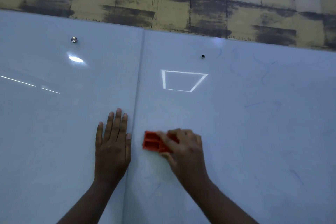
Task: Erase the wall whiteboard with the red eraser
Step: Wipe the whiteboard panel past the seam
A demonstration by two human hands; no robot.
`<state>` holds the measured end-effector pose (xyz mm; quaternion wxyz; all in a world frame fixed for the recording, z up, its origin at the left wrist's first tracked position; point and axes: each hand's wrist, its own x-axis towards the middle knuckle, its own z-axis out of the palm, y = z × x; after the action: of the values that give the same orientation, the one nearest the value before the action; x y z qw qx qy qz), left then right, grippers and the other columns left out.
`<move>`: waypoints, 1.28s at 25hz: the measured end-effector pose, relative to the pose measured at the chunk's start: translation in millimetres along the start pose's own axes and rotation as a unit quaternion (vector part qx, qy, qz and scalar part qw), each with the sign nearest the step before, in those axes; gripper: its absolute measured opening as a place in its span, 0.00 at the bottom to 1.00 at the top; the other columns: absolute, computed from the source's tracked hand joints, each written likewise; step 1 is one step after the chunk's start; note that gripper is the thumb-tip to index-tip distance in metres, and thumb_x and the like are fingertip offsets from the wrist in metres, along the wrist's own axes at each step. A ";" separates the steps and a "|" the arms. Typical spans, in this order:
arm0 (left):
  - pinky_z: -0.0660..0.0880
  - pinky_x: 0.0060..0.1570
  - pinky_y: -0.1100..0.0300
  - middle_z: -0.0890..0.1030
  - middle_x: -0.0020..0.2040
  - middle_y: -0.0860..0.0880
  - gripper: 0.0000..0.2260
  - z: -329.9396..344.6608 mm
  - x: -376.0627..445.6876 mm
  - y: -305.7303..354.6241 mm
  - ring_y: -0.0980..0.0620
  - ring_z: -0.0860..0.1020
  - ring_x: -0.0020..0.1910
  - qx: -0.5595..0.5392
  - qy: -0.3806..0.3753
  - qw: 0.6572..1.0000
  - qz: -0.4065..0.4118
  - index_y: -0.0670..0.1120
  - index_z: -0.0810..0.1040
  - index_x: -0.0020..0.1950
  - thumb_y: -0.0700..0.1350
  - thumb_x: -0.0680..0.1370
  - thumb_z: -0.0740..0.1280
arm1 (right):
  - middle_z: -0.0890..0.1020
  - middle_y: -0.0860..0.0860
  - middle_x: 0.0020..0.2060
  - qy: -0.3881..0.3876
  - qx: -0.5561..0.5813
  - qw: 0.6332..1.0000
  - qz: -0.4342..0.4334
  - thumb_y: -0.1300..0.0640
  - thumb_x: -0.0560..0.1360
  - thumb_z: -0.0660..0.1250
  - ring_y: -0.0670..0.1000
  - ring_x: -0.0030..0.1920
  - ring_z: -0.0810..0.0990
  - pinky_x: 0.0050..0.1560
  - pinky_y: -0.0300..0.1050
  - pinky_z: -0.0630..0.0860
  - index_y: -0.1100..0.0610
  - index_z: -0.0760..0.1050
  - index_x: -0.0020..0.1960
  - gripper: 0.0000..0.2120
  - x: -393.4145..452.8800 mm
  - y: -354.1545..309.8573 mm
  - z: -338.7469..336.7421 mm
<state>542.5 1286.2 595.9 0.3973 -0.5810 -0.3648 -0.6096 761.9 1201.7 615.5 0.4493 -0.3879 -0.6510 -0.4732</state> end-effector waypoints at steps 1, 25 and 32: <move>0.57 0.81 0.36 0.59 0.86 0.42 0.26 -0.6 -1.8 -0.8 0.42 0.58 0.85 -0.001 -0.004 1.000 0.002 0.39 0.60 0.85 0.43 0.86 0.56 | 0.79 0.46 0.54 -0.009 -0.010 1.000 -0.023 0.44 0.67 0.76 0.52 0.52 0.77 0.48 0.51 0.73 0.42 0.76 0.70 0.31 -14.5 -6.1 2.8; 0.55 0.83 0.38 0.57 0.86 0.41 0.25 -13.1 -54.7 -8.0 0.41 0.55 0.85 -0.012 -0.052 0.999 0.009 0.41 0.61 0.85 0.46 0.87 0.54 | 0.79 0.48 0.54 -0.097 -0.004 0.987 -0.128 0.46 0.73 0.74 0.53 0.51 0.78 0.49 0.50 0.72 0.48 0.76 0.68 0.25 -135.6 -30.5 5.9; 0.55 0.82 0.37 0.58 0.86 0.41 0.25 -16.4 -68.4 -7.7 0.40 0.57 0.85 -0.002 -0.050 0.999 0.009 0.41 0.61 0.85 0.45 0.87 0.56 | 0.79 0.51 0.50 -0.038 0.001 0.999 -0.013 0.47 0.70 0.75 0.57 0.47 0.77 0.45 0.52 0.70 0.50 0.80 0.67 0.26 -102.9 8.3 -14.1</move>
<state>529.3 1278.8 526.8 0.3832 -0.6146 -0.3777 -0.5769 803.1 1182.0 521.8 0.4182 -0.3970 -0.6728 -0.4635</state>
